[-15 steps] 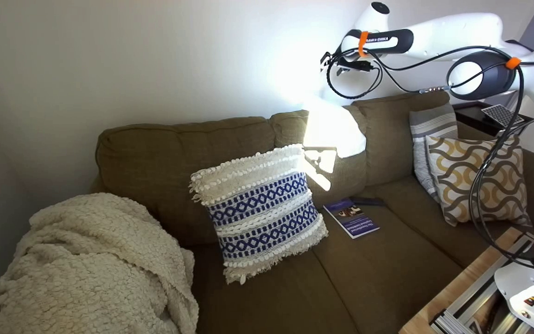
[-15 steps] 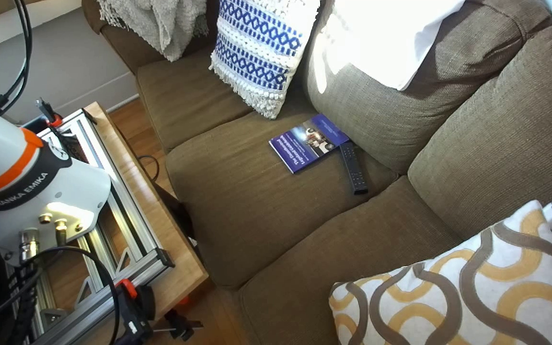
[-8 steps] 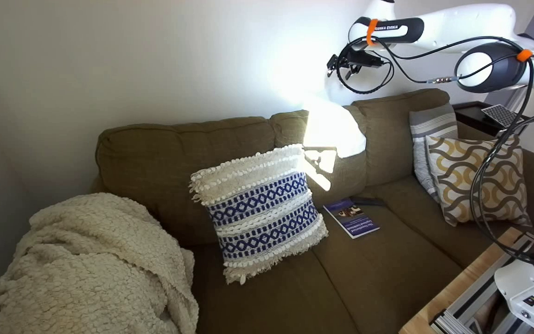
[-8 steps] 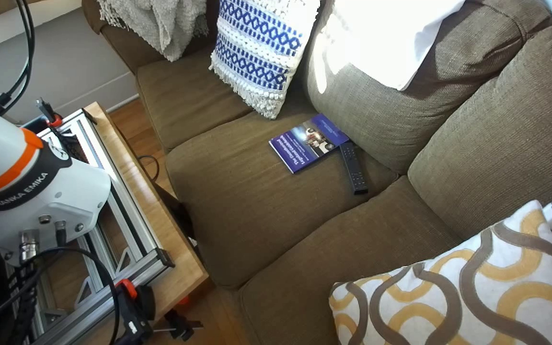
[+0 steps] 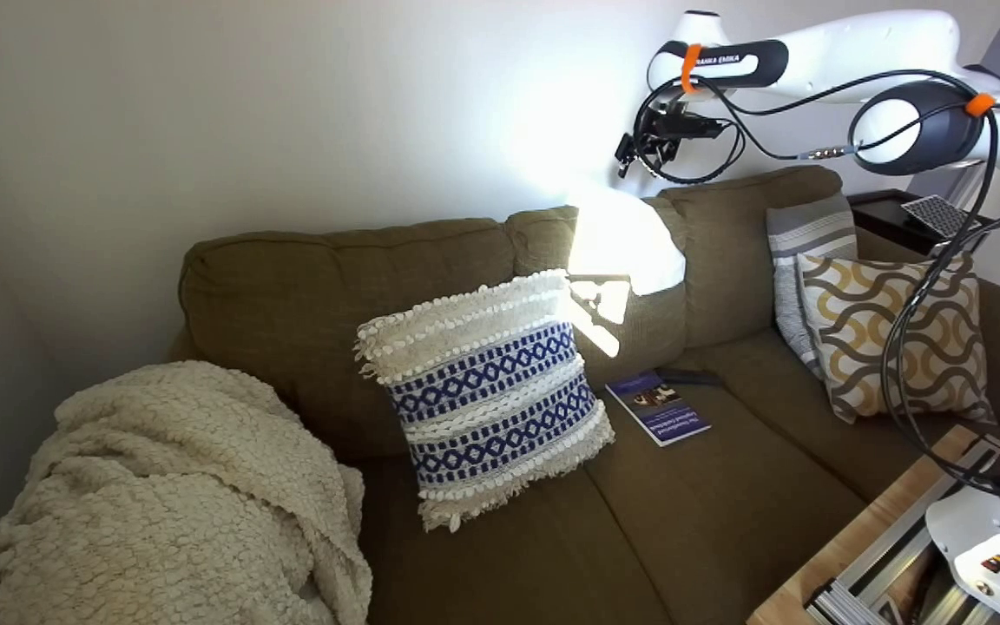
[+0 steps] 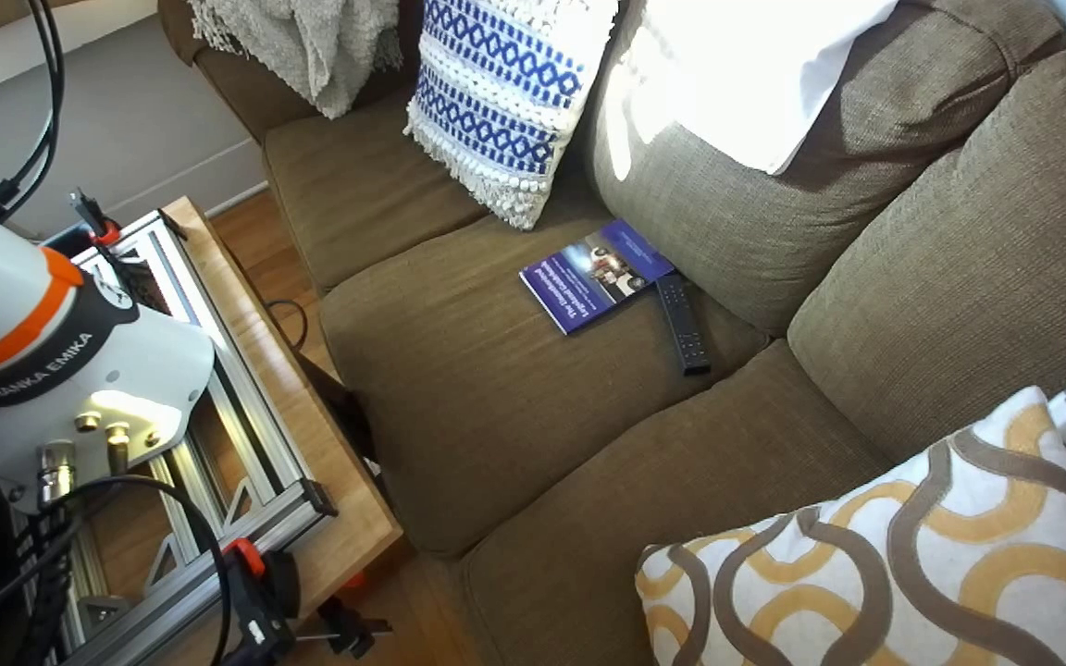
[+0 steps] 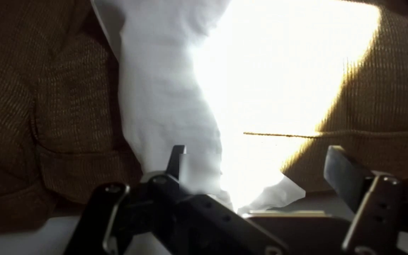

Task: Put the white towel on the backrest of the chair

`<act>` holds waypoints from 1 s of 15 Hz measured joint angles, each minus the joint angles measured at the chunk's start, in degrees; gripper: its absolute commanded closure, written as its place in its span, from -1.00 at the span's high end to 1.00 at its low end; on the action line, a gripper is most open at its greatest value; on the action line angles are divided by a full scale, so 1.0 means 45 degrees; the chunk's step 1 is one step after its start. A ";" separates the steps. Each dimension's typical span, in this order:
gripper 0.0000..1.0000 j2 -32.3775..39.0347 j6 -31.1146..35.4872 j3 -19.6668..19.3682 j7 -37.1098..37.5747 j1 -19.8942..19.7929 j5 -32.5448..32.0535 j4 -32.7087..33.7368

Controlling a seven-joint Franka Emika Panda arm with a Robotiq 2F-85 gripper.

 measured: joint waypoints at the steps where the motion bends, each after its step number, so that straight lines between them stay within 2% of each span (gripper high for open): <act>1: 1.00 0.0101 -0.0031 -0.0038 -0.0006 0.0079 -0.0132 -0.0048; 12: 1.00 0.1654 -0.0094 -0.0737 -0.0005 0.0928 -0.1720 0.0125; 15: 0.83 0.2032 -0.0094 -0.0864 0.0008 0.1135 -0.1901 0.0437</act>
